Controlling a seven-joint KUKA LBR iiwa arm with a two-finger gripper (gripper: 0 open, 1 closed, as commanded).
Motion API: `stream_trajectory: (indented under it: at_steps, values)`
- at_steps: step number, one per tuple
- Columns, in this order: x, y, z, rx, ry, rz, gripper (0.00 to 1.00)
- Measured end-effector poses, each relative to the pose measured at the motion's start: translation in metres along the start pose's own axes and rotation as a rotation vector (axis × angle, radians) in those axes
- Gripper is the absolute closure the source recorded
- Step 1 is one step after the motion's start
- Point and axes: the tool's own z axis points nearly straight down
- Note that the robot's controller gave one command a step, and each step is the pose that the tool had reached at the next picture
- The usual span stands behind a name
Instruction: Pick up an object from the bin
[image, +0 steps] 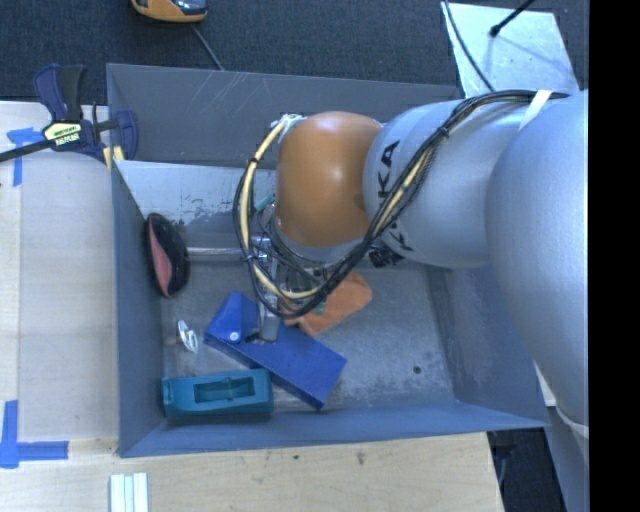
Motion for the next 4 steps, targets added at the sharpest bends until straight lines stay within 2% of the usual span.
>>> stream_trajectory:
  at_steps: [1, 2, 3, 4]
  values:
    - [-0.002, -0.001, -0.005, -0.001, -0.008, 0.003, 0.0]
    - [-0.026, 0.015, -0.016, 0.0, -0.009, -0.293, 0.0]
    - [-0.031, 0.026, 0.029, 0.0, -0.008, -0.376, 0.0]
    - [-0.035, 0.012, -0.003, 0.001, -0.008, -0.613, 0.0]
